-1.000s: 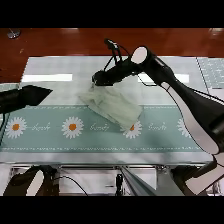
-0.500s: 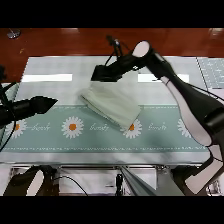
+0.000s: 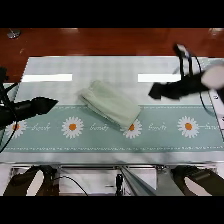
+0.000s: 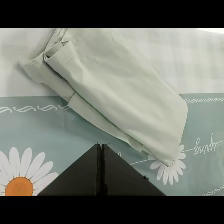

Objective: Fold the shirts.

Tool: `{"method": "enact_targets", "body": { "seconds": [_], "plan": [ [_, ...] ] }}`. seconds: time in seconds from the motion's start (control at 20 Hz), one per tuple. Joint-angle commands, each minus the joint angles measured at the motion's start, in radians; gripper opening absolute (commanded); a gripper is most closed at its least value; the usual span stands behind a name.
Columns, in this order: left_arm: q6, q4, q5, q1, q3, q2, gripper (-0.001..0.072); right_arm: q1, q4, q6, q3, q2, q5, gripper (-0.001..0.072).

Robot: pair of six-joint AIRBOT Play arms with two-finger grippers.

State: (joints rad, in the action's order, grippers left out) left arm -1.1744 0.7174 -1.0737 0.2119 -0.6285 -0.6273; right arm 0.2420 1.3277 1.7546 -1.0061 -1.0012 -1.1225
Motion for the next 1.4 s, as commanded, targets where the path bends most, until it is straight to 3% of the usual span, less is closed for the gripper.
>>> {"method": "enact_targets", "body": {
  "seconds": [0.0, 0.15, 0.25, 0.5, 0.7, 1.05, 1.1, 1.15, 1.2, 1.35],
  "plan": [
    [0.000, 0.000, 0.000, 0.000, 0.000, 0.000, 0.0018, -0.010, -0.137, 0.167, 0.510, 0.342, 0.283, 0.0639],
    [0.000, 0.000, 0.001, 0.000, 0.000, 0.000, 0.0018, -0.010, -0.483, 0.098, 0.689, 0.354, 0.476, 0.0638],
    [0.000, 0.000, 0.001, 0.000, 0.000, -0.003, 0.0018, -0.010, -0.596, 0.002, 0.691, 0.264, 0.513, 0.0637],
    [-0.001, 0.000, 0.000, 0.000, 0.000, -0.008, 0.0018, -0.010, -1.085, -0.416, 0.666, -0.024, 0.542, 0.0636],
    [0.000, 0.000, 0.000, 0.000, 0.000, -0.009, 0.0018, -0.010, -1.128, -0.529, 0.539, -0.239, 0.453, 0.0635],
    [0.000, 0.000, 0.000, 0.000, 0.000, -0.009, 0.0018, 0.031, -1.070, -0.555, 0.313, -0.444, 0.379, 0.0621],
    [-0.001, 0.000, 0.000, 0.000, 0.000, -0.009, 0.0018, 0.043, -1.036, -0.552, 0.269, -0.465, 0.362, 0.0474],
    [-0.002, 0.000, -0.001, 0.000, 0.000, -0.009, 0.0018, 0.047, -1.007, -0.563, 0.226, -0.474, 0.329, 0.0102],
    [-0.001, 0.000, -0.001, 0.000, 0.000, -0.009, 0.0018, 0.048, -0.974, -0.573, 0.177, -0.474, 0.299, 0.0036],
    [-0.001, 0.000, -0.001, 0.000, 0.000, -0.009, 0.0018, 0.048, -0.783, -0.485, -0.082, -0.474, 0.166, 0.0035]
  ]
}}
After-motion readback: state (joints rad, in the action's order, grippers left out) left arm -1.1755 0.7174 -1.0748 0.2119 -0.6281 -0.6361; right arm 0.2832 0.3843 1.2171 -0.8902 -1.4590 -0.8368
